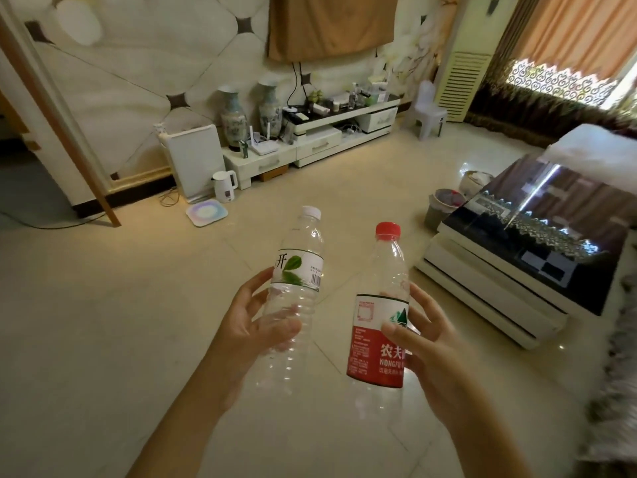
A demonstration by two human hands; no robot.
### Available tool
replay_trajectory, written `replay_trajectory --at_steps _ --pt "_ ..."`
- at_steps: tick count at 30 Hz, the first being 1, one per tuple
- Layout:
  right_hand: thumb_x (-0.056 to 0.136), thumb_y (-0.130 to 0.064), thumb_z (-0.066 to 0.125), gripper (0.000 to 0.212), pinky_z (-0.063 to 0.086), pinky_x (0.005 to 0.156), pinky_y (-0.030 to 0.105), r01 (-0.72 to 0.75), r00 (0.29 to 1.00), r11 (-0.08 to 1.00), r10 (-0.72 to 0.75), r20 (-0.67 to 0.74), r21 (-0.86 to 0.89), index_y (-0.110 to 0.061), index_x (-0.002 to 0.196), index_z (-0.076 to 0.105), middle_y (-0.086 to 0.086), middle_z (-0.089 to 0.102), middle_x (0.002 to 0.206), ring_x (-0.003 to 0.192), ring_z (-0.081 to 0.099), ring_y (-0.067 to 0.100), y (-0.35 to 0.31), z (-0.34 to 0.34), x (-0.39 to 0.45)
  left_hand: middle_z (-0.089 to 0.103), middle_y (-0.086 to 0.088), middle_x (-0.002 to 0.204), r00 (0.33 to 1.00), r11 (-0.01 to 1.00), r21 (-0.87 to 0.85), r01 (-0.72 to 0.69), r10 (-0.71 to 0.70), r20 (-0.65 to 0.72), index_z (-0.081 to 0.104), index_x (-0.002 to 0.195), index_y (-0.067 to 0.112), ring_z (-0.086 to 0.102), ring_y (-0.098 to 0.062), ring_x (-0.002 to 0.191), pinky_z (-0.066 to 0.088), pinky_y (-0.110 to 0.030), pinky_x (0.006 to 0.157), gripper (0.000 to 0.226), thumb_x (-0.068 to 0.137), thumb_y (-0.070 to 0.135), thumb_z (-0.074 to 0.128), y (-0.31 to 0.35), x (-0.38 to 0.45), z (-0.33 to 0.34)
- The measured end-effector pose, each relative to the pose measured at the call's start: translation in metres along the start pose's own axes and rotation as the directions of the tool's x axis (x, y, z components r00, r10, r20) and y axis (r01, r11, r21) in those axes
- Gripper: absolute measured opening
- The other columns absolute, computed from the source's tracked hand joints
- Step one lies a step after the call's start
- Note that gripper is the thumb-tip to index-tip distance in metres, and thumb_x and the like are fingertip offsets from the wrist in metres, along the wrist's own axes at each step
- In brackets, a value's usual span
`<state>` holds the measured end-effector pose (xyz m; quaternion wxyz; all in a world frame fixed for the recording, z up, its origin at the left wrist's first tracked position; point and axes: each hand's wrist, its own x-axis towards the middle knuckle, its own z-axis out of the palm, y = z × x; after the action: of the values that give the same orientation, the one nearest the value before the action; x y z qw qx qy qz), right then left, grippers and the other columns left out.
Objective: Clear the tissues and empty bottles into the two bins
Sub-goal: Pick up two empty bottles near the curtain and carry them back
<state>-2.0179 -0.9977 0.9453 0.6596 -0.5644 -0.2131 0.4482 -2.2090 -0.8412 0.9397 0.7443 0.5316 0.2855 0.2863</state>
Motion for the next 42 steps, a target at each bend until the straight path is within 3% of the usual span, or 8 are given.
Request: replay_trajectory --at_steps 7,11,15,18,21,26,32,42 --pt "0.034 -0.038 0.094 0.11 0.057 0.072 0.04 0.011 0.997 1.0 -0.011 -0.079 0.001 -0.03 0.133 0.046 0.005 0.068 0.115 0.099 0.068 0.03 -0.024 -0.01 0.103 0.064 0.005 0.122 0.998 1.0 -0.001 0.011 -0.01 0.057 0.047 0.13 0.039 0.066 -0.022 0.106 0.056 -0.048 0.082 0.095 0.045 0.031 0.09 0.013 0.124 0.001" --pt "0.05 -0.023 0.087 0.092 0.057 0.07 0.038 0.007 0.994 1.0 -0.007 -0.113 0.002 -0.028 0.133 0.046 0.004 0.069 0.111 0.096 0.069 0.029 -0.037 -0.03 0.174 0.063 0.004 0.123 0.997 1.0 -0.008 0.026 -0.025 0.068 0.047 0.129 0.04 0.066 -0.021 0.106 0.056 -0.046 0.079 0.095 0.045 0.033 0.091 0.008 0.198 0.011" --pt "0.046 -0.029 0.09 0.097 0.058 0.069 0.036 -0.001 0.994 1.0 0.001 -0.105 -0.004 -0.028 0.133 0.046 0.003 0.069 0.111 0.096 0.069 0.027 -0.062 -0.055 0.254 0.064 0.004 0.123 0.998 0.999 -0.013 0.031 -0.03 0.046 0.047 0.129 0.039 0.065 -0.02 0.107 0.057 -0.038 0.074 0.09 0.049 0.024 0.085 0.007 0.28 0.026" --pt "0.062 -0.018 0.085 0.082 0.057 0.071 0.04 -0.012 0.994 1.0 0.012 -0.111 -0.003 -0.029 0.132 0.045 0.005 0.066 0.115 0.094 0.069 0.026 -0.083 -0.075 0.316 0.064 0.008 0.122 1.0 1.0 0.001 0.025 -0.025 0.019 0.046 0.13 0.04 0.066 -0.018 0.107 0.057 -0.04 0.076 0.09 0.049 0.027 0.085 0.013 0.341 0.043" --pt "0.058 -0.02 0.086 0.085 0.055 0.077 0.045 -0.014 0.995 0.999 0.01 -0.094 -0.039 -0.032 0.132 0.045 0.004 0.065 0.119 0.095 0.069 0.025 -0.108 -0.09 0.372 0.065 0.011 0.118 1.0 1.0 -0.005 0.013 -0.013 0.007 0.046 0.129 0.041 0.066 -0.017 0.105 0.058 -0.04 0.077 0.089 0.05 0.027 0.084 0.022 0.4 0.059" --pt "0.055 -0.016 0.08 0.082 0.055 0.073 0.041 0.003 0.996 0.999 -0.007 -0.089 -0.054 -0.034 0.127 0.048 0.004 0.065 0.118 0.094 0.07 0.025 -0.14 -0.107 0.453 0.064 0.015 0.118 1.0 1.0 0.002 -0.002 0.001 0.017 0.047 0.127 0.044 0.066 -0.017 0.105 0.057 -0.032 0.071 0.086 0.052 0.026 0.084 0.035 0.483 0.074" --pt "0.054 -0.019 0.09 0.089 0.054 0.082 0.047 -0.012 0.994 0.999 0.007 -0.112 -0.042 -0.035 0.13 0.047 0.002 0.065 0.12 0.098 0.068 0.025 -0.158 -0.122 0.551 0.064 0.012 0.119 0.999 1.0 0.0 0.018 -0.018 0.028 0.047 0.129 0.042 0.065 -0.019 0.107 0.057 -0.034 0.073 0.088 0.052 0.026 0.085 0.039 0.589 0.073" --pt "0.05 -0.026 0.088 0.092 0.055 0.08 0.045 0.023 0.969 1.0 -0.023 -0.244 -0.005 -0.037 0.131 0.046 0.001 0.064 0.121 0.099 0.068 0.024 -0.205 -0.137 0.715 0.064 0.012 0.121 0.981 0.997 0.058 0.047 -0.057 0.185 0.046 0.13 0.041 0.065 -0.018 0.107 0.056 -0.035 0.075 0.088 0.052 0.026 0.084 0.068 0.791 0.075"
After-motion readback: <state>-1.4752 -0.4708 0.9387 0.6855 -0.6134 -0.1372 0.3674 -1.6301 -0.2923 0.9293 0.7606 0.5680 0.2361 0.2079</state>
